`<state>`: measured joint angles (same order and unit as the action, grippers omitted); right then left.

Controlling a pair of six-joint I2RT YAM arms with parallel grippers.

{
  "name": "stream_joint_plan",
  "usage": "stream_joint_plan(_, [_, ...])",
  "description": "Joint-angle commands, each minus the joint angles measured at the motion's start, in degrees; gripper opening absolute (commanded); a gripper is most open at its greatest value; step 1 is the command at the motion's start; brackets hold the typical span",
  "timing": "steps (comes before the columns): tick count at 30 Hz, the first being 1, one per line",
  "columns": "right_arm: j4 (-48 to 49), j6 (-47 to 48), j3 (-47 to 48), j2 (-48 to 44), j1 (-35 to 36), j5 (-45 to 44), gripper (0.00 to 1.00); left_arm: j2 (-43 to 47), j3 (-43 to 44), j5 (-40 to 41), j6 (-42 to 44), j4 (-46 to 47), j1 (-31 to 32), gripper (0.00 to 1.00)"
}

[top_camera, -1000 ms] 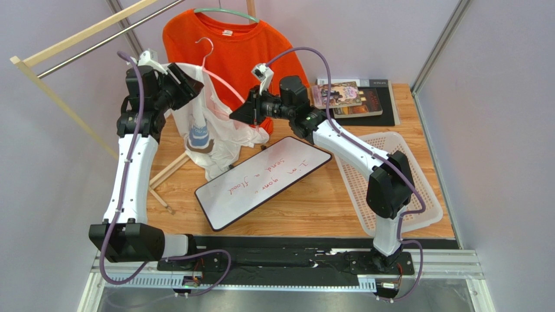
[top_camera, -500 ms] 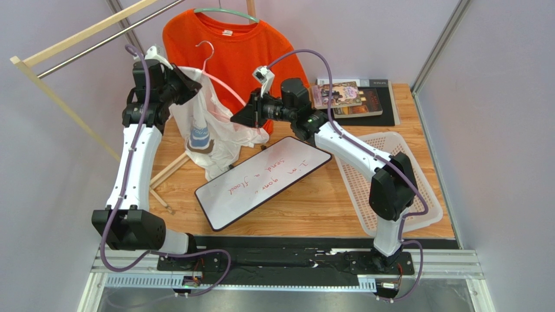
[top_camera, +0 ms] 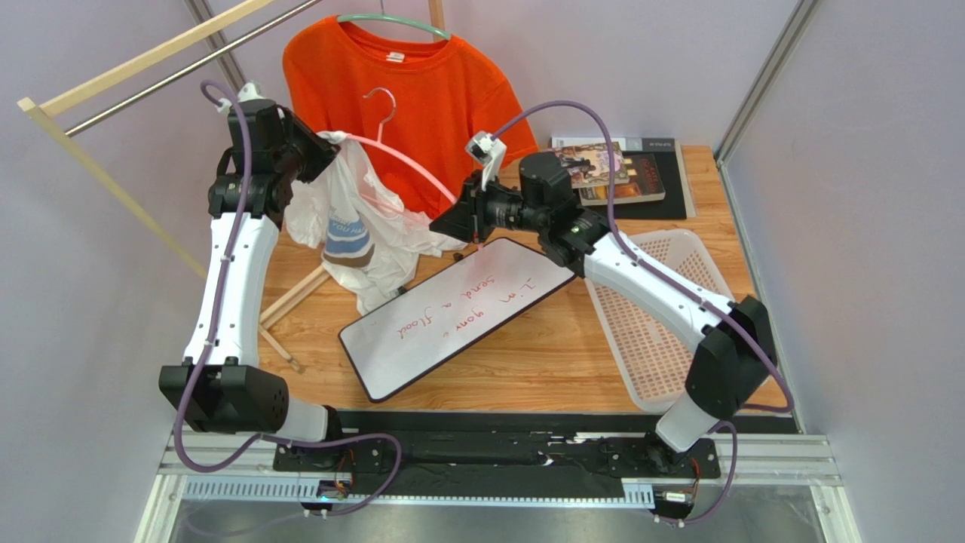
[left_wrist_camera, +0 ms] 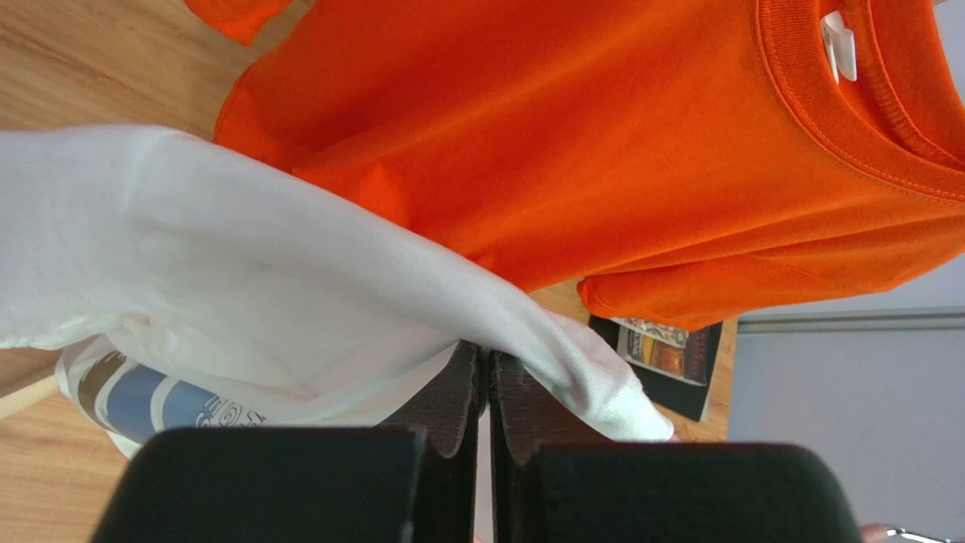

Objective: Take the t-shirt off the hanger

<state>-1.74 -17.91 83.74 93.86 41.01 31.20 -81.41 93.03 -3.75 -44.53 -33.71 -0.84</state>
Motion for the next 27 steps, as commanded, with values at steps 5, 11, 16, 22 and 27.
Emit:
stream_joint_plan(5, [-3.1, 3.8, -7.5, -14.2, -2.7, -3.0, 0.00, -1.1, 3.7, 2.3, -2.7, -0.6, -1.2, 0.00])
stream_joint_plan(11, [-10.0, 8.0, -12.2, -22.9, -3.6, -3.3, 0.00, -1.4, 3.6, 1.9, -3.6, -1.1, -2.5, 0.00])
stream_joint_plan(16, [-11.5, 6.6, -15.0, -28.7, -3.8, -4.7, 0.00, -1.4, 4.5, 3.0, -3.1, -1.4, -2.9, 0.00])
stream_joint_plan(22, [-15.3, 6.6, -13.9, -31.2, -4.2, -6.3, 0.00, -1.4, 4.2, 2.8, -3.3, -1.6, -3.0, 0.00])
stream_joint_plan(27, [-15.6, 1.0, -6.3, -27.5, -5.6, -7.7, 0.00, -0.8, 2.8, 3.0, -4.2, -2.1, -3.2, 0.00])
